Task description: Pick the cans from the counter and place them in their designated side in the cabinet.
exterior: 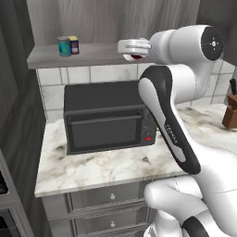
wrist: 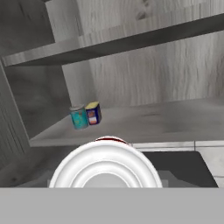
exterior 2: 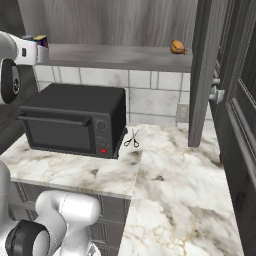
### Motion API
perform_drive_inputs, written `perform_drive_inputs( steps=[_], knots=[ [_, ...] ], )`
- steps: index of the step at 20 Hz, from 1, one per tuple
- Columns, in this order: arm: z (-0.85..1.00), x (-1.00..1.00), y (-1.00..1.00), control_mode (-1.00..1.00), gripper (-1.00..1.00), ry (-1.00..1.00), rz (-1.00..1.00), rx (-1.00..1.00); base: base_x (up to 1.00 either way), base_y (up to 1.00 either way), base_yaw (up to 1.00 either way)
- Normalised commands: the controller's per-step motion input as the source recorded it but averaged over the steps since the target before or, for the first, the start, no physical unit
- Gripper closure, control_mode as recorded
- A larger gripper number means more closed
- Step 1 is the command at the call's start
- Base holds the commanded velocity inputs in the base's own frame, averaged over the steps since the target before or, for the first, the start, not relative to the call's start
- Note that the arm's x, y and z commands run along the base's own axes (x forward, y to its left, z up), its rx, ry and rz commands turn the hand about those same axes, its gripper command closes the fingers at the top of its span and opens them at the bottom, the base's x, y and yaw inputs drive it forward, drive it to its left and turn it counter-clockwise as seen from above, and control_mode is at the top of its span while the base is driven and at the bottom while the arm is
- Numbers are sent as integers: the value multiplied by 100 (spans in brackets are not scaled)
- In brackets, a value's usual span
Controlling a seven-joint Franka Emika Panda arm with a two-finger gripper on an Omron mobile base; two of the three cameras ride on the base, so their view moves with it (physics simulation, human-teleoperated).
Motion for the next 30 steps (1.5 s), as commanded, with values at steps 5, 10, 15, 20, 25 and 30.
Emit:
perform_drive_inputs(
  steps=[5,10,15,20,25,30],
  knots=[
    [0,17,3,-100,100,0,1,-2,0,0,0],
    [0,12,4,-100,100,0,1,-2,0,0,0],
    [0,19,6,-100,100,0,1,-1,0,0,0],
    [-1,22,7,-100,100,0,0,-1,0,0,0],
    [-2,23,5,-100,100,0,0,-1,0,0,0],
    [-1,24,6,-100,100,0,0,-2,0,0,0]
  ],
)
